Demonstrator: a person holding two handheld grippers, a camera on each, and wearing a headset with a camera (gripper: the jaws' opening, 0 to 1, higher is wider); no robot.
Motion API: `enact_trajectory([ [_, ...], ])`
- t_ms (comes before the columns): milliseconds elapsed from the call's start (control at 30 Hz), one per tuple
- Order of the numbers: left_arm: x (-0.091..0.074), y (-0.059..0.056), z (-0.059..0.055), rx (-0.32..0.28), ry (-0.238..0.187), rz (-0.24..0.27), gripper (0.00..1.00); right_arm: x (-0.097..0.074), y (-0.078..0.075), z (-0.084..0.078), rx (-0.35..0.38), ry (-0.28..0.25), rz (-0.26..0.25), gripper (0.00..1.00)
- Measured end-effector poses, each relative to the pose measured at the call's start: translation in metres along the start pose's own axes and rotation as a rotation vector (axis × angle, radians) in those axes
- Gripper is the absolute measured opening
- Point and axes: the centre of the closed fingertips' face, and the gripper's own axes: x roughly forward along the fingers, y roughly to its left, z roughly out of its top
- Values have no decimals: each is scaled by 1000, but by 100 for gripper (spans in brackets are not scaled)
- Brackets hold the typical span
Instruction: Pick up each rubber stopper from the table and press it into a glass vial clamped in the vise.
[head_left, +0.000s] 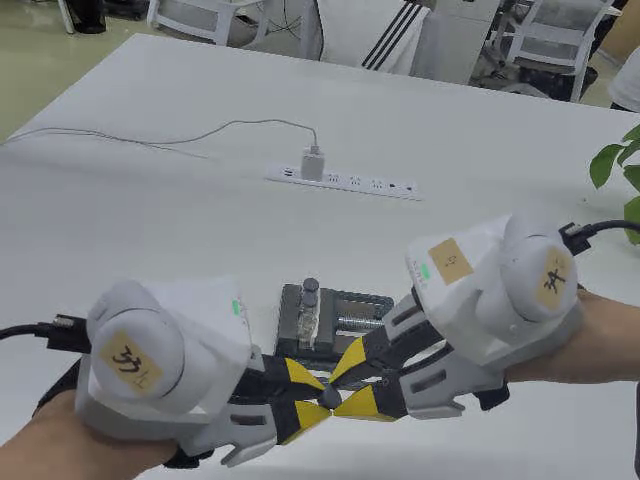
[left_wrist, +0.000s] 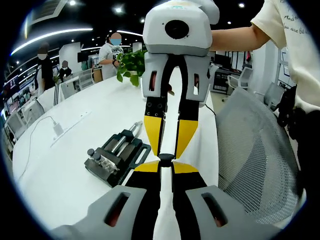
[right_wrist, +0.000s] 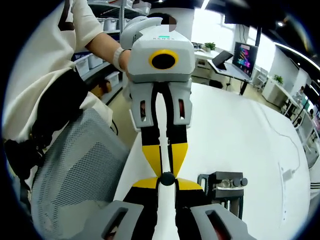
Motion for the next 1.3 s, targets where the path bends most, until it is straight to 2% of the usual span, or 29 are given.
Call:
enact_trajectory([
  [100, 1, 0, 0, -2, -4, -2, 3, -1, 0, -1, 5, 2, 3, 7],
  [367, 2, -2, 0, 59, 2, -3, 3, -2, 1, -2, 21, 9, 21, 7],
  [500, 3, -2, 0, 45, 0, -3, 3, -1, 1, -3, 31, 12, 22, 6],
  [900, 2, 0, -6, -3, -22, 12, 5, 4, 0, -4, -1, 42, 33, 6],
  [1067, -1, 6, -13, -45, -39, 53, 17, 5, -8, -9, -2, 59, 11, 6],
  [1200, -5, 22, -21, -140, -75, 133, 34, 6, -16, -18, -1, 87, -5, 6],
  [1300, -11, 29, -22, -177, -109, 171, 45, 8, -21, -24, 3, 104, -6, 6],
])
